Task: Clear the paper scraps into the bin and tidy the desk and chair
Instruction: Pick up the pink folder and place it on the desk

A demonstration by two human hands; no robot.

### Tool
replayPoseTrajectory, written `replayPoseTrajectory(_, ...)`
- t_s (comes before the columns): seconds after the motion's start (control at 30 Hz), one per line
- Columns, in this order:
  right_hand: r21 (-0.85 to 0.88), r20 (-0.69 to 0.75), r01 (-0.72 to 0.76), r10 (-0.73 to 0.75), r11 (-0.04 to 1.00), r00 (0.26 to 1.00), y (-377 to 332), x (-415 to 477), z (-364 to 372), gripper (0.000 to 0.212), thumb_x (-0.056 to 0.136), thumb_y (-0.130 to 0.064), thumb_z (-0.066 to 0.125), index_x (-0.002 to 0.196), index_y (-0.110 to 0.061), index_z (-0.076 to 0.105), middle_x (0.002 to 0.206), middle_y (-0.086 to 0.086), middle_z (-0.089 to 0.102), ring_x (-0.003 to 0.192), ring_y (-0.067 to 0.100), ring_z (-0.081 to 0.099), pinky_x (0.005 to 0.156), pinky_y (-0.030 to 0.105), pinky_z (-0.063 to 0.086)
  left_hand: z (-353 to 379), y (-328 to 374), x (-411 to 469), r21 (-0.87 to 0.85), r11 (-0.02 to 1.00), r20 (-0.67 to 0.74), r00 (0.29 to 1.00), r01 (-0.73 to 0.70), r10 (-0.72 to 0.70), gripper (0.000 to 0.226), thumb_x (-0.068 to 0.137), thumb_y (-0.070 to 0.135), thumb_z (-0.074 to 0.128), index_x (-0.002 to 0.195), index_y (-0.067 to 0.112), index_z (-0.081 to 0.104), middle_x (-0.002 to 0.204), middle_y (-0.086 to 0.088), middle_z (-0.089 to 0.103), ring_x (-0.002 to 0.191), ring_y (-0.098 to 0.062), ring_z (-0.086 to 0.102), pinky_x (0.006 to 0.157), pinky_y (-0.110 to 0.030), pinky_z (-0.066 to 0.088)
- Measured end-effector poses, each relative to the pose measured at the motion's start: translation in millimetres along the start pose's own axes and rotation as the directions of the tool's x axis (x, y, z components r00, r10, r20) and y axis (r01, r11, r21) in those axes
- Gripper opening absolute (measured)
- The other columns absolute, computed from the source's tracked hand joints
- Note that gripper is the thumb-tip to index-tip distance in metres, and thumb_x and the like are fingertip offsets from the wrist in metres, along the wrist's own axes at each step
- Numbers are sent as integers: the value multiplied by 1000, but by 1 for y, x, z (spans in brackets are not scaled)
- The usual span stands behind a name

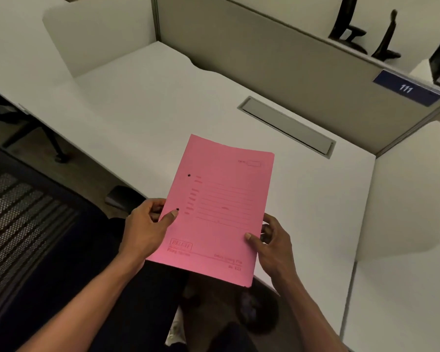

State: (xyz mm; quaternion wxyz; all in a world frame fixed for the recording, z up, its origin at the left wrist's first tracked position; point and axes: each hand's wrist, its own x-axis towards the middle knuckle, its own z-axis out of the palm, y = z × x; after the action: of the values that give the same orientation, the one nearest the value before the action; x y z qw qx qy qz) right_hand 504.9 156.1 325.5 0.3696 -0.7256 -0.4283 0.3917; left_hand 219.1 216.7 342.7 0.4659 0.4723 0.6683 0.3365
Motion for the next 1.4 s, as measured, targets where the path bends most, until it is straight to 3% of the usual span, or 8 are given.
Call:
replayPoseTrajectory(0.2,12,-6,-13,13,1000,1000,-26,42,15,47,95,-25,79,135,-33,56,115,-16,74,98,14,75,60,16,58,-4,14,52,-2,1000,-2,1000,14,-14,40,95,34,78,131,20,67,113,7,74,98,-17,75,84,-46,67)
replayPoseTrajectory(0.33,2,13,-6,6,1000,1000,-32,79,17,48,93,-21,79,135,-31,59,112,-10,78,96,17,75,76,29,62,3,20,82,-6,1000,-15,1000,19,-19,38,95,34,79,129,22,66,114,10,73,99,-15,74,82,-42,66)
replayPoseTrajectory(0.6,27,79,-5,3,1000,997,-21,175,16,55,92,-15,78,140,-34,58,106,-7,79,93,21,74,84,42,64,39,39,159,62,998,-62,998,14,-10,32,95,35,78,124,25,68,114,13,73,96,-7,70,70,-26,55)
replayPoseTrajectory(0.73,1,176,-2,2,1000,984,-14,233,14,67,94,-2,71,148,-37,54,109,-8,78,84,11,72,70,26,61,66,50,212,157,987,-73,997,23,-12,36,93,23,81,126,21,68,117,7,74,94,-6,69,68,-20,50)
replayPoseTrajectory(0.87,-10,222,-25,26,1000,975,-6,297,19,73,91,5,70,151,-33,53,106,-2,76,78,13,70,66,28,62,92,59,276,268,963,-58,998,21,-5,40,91,21,82,128,17,68,120,0,77,99,-20,72,81,-32,56)
replayPoseTrajectory(1.07,-37,203,-14,22,999,979,-2,398,42,77,84,-4,79,147,-41,56,100,-2,74,81,18,72,79,38,65,120,71,377,379,926,-75,997,6,25,41,90,22,82,128,14,70,120,-5,77,102,-25,71,89,-36,55)
replayPoseTrajectory(1.23,-33,169,-13,18,999,985,-16,465,67,73,79,-4,83,142,-35,61,96,-5,74,80,15,71,86,44,63,136,88,449,440,898,-94,993,-19,68,53,88,25,83,137,11,66,128,-12,73,115,-34,69,102,-46,56)
replayPoseTrajectory(1.4,33,71,-24,22,999,997,-27,520,85,67,75,-8,84,129,-43,69,89,-7,78,81,16,78,83,48,66,146,107,504,487,871,-90,989,-60,118,72,89,29,82,151,8,53,146,-14,63,134,-35,60,113,-46,48)
